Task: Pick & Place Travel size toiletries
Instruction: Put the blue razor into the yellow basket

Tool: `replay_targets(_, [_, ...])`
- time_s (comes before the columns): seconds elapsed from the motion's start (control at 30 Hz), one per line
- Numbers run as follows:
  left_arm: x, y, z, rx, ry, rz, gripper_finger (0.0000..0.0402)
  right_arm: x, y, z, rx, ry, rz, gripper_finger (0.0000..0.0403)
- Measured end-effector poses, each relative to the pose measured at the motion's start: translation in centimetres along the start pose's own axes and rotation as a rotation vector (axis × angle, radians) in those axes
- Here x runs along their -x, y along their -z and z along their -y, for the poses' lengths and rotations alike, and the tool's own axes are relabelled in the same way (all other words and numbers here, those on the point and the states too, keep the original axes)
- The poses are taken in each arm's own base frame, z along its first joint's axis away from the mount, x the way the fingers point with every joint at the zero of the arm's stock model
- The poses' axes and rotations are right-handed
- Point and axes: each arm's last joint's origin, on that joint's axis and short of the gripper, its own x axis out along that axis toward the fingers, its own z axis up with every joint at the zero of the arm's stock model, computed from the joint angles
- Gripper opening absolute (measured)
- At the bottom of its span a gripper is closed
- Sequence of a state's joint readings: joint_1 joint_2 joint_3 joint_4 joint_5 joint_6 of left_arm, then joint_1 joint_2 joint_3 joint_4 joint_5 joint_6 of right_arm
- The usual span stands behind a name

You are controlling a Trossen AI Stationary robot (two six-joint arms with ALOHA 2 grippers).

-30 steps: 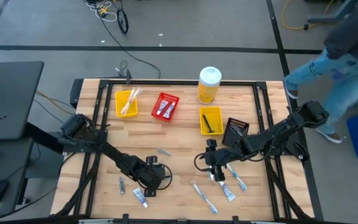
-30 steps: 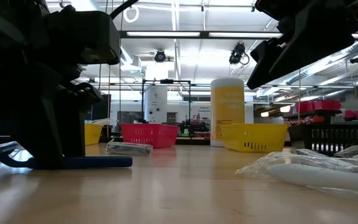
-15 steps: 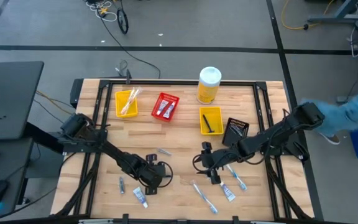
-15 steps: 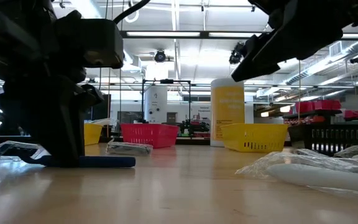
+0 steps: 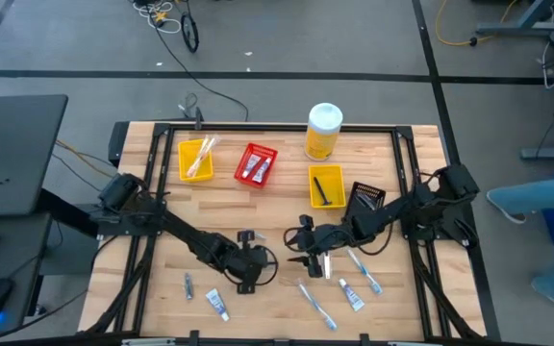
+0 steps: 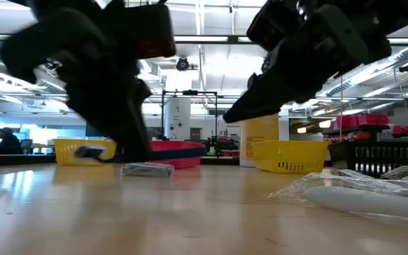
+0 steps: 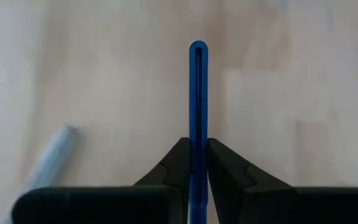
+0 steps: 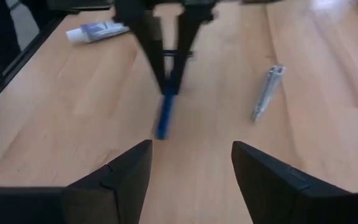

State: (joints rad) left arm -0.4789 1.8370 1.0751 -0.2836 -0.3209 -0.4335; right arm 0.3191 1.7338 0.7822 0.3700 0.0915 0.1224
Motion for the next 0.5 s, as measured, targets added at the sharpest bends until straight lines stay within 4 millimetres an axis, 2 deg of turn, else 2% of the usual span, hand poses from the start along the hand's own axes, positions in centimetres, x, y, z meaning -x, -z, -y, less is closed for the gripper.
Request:
replay_targets(0.17, [-0.3,-1.2,-1.4,0.022,-0.043,0.034,0.0047,-1.0,1.0,0.1,0.066,-0.011,-0.031,0.0224])
replay_targets(0.5, [-0.7,-2.8,-2.7,-0.029,-0.044,0.137,0.0047,-1.4,1.0,0.5,0.071,0.052,0.005,0.0247])
